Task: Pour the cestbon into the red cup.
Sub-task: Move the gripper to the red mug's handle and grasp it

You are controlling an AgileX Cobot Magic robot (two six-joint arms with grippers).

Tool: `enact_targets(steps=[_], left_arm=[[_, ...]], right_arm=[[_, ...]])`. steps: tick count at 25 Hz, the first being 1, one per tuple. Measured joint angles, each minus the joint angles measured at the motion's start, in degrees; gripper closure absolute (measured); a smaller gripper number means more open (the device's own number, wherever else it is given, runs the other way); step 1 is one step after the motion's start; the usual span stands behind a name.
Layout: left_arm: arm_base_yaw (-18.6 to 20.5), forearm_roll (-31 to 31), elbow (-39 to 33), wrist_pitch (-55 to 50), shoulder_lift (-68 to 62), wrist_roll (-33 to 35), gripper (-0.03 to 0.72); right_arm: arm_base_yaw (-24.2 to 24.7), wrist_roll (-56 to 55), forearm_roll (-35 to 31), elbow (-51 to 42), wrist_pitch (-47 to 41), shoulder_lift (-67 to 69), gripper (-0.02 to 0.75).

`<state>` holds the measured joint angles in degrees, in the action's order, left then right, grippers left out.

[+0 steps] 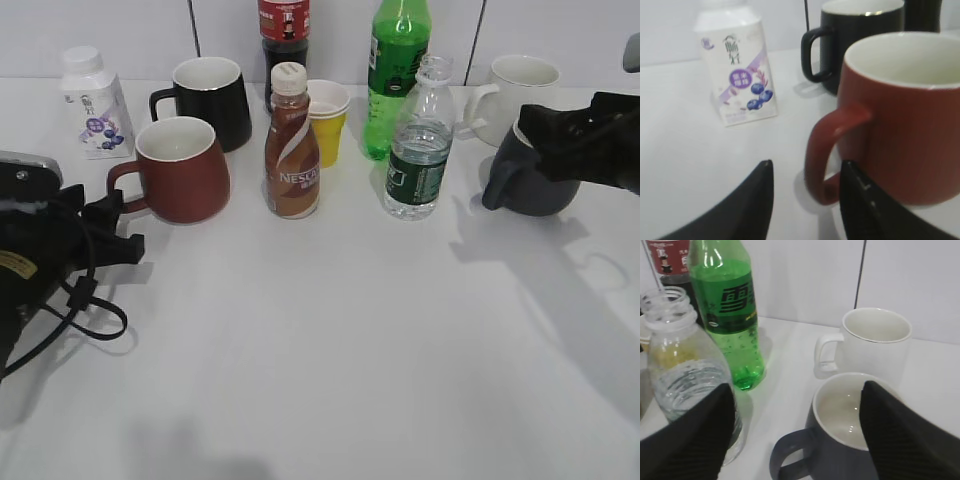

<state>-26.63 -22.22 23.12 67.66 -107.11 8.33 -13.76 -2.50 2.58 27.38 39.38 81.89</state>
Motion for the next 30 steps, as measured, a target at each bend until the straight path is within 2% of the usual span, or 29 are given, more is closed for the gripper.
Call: enact_targets(steps=[6,12,18,22,30], left_arm=[[0.62,0.16,0.11,-0.29,-0.24,0.0,0.357],[0.62,2.87,1.38,-1.18,-0.41,0.0,0.357],[3.63,3.17,4.71,-4.52,-1.15,0.0,0.357],[6.07,7.41,4.77,-5.84,-1.18,0.0,0.358],[6.53,9.65,9.17,-6.57,-4.73,0.0,0.36]], right_arm=[[0.0,-2.26,1.98,0.0,-0.05,0.13,0.151],[0.0,-2.61,3.05,0.0,-0.05,0.18,0.151],[0.0,-2.65,3.23,0.0,-0.05,0.18,0.151],[0.0,-2.65,3.23,0.0,-0.05,0.18,0.151],[0.0,-2.65,3.23,0.0,-0.05,0.18,0.151]])
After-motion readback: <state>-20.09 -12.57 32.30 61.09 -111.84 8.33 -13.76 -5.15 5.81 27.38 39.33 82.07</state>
